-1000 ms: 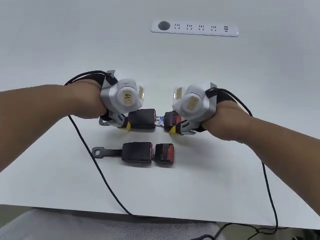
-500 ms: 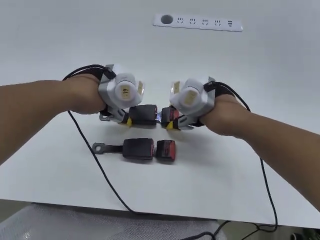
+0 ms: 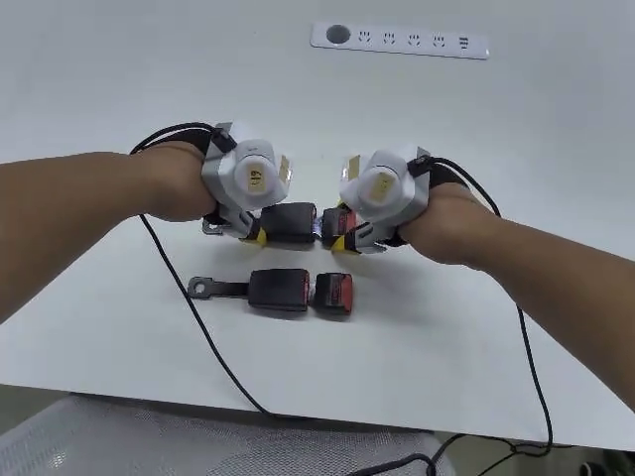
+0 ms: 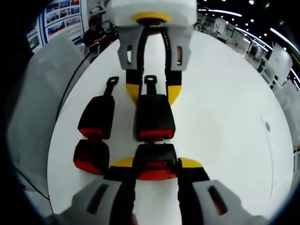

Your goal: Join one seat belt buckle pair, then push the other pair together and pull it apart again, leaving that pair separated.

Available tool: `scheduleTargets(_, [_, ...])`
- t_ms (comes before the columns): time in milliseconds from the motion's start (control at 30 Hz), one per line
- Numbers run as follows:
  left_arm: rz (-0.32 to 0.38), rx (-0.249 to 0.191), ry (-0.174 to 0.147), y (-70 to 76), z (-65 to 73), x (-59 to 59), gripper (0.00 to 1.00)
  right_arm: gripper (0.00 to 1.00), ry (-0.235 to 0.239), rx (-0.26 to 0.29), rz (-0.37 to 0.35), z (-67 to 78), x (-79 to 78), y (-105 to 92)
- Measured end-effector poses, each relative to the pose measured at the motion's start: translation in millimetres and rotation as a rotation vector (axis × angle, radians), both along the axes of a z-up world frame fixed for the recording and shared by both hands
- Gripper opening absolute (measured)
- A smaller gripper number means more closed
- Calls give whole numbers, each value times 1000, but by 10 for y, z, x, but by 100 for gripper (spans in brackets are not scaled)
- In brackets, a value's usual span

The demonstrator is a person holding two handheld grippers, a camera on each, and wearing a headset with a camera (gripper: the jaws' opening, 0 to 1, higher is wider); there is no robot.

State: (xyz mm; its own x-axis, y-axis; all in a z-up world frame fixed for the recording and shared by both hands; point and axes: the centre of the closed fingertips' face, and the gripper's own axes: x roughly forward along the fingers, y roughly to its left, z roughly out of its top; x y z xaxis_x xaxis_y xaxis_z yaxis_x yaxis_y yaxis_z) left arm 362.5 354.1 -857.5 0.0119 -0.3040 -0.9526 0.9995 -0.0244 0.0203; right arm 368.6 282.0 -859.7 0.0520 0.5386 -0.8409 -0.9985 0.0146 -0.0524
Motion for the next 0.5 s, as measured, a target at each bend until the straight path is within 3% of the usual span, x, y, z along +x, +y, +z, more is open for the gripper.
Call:
scheduleTargets(200, [14,-11,5,10,0,4,30,33,-1,-10,-6,28,-33,-127])
scheduleTargets(300, [30,-26,7,15,2,1,30,34,2,16,-13,50,-29,-174])
scheduleTargets(500, [21,-21,6,9,-4,-2,30,34,-9,-5,-3,61,-44,-295])
